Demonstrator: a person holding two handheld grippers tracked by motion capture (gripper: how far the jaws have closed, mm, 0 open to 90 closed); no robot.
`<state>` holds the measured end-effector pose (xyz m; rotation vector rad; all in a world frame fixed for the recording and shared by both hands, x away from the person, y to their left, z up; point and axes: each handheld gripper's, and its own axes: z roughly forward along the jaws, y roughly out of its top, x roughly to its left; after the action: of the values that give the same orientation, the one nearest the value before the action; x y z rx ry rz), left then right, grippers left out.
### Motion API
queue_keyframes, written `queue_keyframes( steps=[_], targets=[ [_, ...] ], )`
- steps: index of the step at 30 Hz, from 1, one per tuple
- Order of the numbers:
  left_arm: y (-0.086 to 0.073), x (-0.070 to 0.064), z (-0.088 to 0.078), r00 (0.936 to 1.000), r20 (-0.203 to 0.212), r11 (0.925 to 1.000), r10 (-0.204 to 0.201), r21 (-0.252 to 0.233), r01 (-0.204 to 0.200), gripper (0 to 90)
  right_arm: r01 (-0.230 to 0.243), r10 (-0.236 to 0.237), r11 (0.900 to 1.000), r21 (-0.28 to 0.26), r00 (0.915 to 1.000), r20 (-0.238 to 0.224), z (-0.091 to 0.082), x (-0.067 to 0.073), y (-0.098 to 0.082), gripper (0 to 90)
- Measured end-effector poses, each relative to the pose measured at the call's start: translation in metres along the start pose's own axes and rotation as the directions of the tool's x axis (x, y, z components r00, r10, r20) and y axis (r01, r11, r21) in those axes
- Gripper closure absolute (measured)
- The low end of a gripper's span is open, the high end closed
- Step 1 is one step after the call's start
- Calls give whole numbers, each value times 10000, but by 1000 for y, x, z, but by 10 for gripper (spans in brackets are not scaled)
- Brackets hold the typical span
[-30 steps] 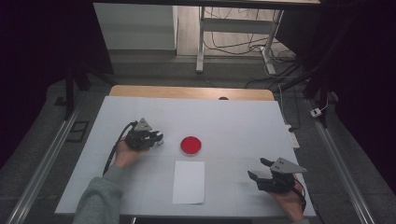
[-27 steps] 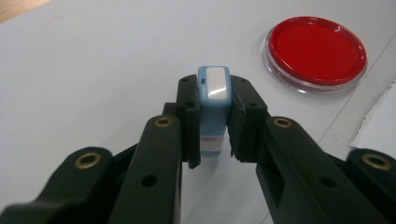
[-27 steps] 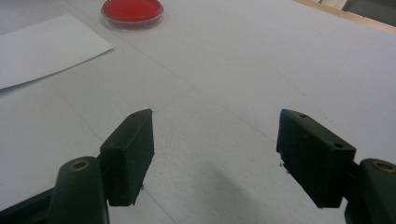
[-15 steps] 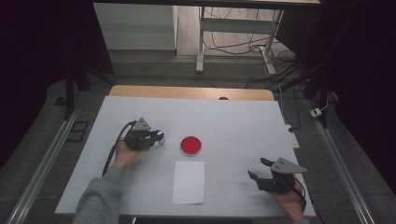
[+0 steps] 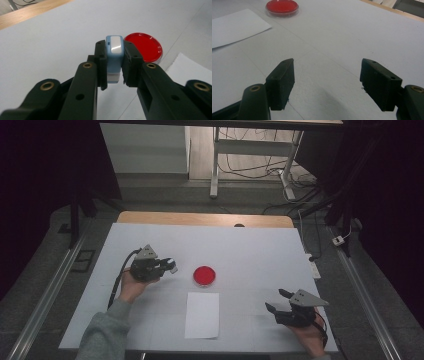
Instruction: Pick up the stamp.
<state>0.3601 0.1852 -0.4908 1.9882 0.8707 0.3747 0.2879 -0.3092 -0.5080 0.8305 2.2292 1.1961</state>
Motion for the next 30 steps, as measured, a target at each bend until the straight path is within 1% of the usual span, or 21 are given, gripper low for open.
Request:
queue_keyframes(
  steps=[8, 12, 17, 30],
  targets=[
    [2, -2, -8, 9998, 128, 9996, -140, -228, 143, 756, 52, -52, 10000, -33, 10000, 70, 0, 0, 0, 277],
    [3, -4, -12, 9997, 193, 9993, -132, -355, 139, 756, 85, -85, 9999, -80, 9999, 59, 0, 0, 0, 277],
    [5, -6, -17, 9992, 335, 9984, -212, -523, 229, 756, 97, -96, 9999, -77, 9999, 92, 0, 0, 0, 277],
    [8, -12, -23, 9979, 584, 9968, -282, -737, 325, 756, 161, -160, 9998, -66, 9998, 115, 0, 0, -1, 279]
  ],
)
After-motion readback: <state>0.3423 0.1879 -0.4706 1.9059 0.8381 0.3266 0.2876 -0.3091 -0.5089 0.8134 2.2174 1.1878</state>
